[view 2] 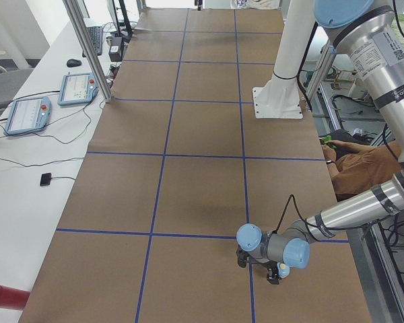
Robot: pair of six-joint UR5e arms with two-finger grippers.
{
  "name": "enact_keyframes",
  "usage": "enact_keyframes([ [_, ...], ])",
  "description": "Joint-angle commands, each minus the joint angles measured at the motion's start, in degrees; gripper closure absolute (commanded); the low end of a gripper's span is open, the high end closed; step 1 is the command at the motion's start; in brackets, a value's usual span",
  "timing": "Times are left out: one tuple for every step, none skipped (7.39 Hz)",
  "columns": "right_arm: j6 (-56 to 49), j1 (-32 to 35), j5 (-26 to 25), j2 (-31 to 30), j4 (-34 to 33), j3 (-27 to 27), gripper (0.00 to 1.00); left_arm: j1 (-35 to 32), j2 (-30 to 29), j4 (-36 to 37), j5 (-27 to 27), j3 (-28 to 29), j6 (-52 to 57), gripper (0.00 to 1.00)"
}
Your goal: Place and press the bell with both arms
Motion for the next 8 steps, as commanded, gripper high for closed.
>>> enact_keyframes([
  [0.2, 0.0, 0.3, -0.2, 0.0, 0.0, 0.0, 0.2, 1.5, -3.1, 0.0, 0.2, -0.5, 0.75],
  [0.6, 0.0, 0.6, -0.5, 0.0, 0.1, 0.0, 0.2, 3.0, -5.8, -0.4, -0.1, -0.8, 1.0],
  [0.6, 0.0, 0.6, -0.4, 0.0, 0.1, 0.0, 0.2, 3.2, -6.0, -2.4, -2.3, -0.9, 1.0],
  [0.7, 0.0, 0.6, -0.3, 0.0, 0.1, 0.0, 0.0, 3.3, -4.5, -4.9, -6.3, -1.0, 1.0],
  [0.7, 0.0, 0.6, -0.2, 0.0, 0.1, 0.0, 0.0, 2.7, -0.7, -5.5, -11.1, -1.0, 1.0],
  [0.6, -0.1, 0.3, -0.2, 0.0, -0.1, 0.0, -0.2, 0.5, 7.6, -5.5, -16.9, -1.0, 1.0],
  [0.6, -0.1, 0.3, 0.0, 0.0, -0.2, 0.0, -0.7, -5.3, 18.0, -5.3, -21.3, -1.0, 1.0],
  [0.4, -0.1, 0.2, 0.0, 0.1, -0.3, 0.0, -0.9, -13.3, 27.1, -4.9, -22.8, -1.0, 1.0],
])
